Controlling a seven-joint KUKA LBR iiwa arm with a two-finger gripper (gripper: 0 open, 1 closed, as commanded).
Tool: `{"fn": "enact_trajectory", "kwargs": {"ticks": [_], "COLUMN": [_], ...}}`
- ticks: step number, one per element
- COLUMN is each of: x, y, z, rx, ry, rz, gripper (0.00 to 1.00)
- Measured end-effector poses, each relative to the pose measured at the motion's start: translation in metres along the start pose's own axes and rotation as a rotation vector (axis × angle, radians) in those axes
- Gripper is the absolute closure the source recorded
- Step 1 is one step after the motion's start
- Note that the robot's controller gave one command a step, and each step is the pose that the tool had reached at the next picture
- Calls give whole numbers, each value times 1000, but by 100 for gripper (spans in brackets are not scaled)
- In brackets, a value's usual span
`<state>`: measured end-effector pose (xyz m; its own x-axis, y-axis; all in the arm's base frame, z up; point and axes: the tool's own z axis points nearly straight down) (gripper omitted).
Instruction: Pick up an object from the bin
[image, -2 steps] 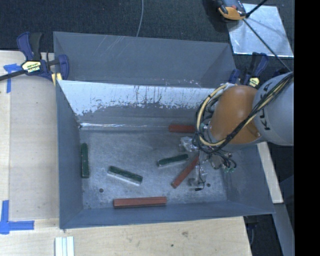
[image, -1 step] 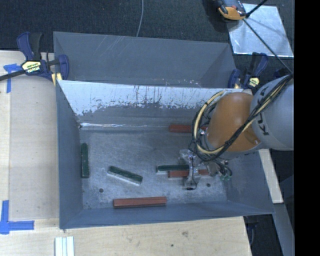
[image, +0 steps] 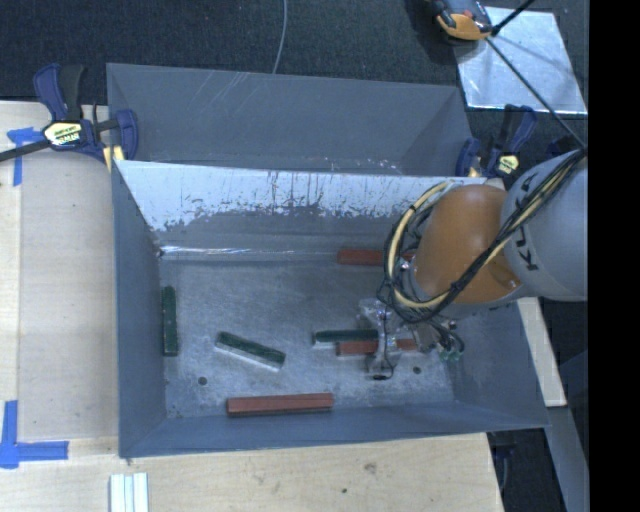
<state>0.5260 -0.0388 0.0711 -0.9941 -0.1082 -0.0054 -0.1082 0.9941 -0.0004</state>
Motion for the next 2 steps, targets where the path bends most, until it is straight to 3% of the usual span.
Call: {"fn": "enact_trajectory", "kwargs": {"ticks": [2], "x": [0], "y": [0], "z": [0], "rx": [0], "ry": [0], "rz": [0], "gripper": [100]}}
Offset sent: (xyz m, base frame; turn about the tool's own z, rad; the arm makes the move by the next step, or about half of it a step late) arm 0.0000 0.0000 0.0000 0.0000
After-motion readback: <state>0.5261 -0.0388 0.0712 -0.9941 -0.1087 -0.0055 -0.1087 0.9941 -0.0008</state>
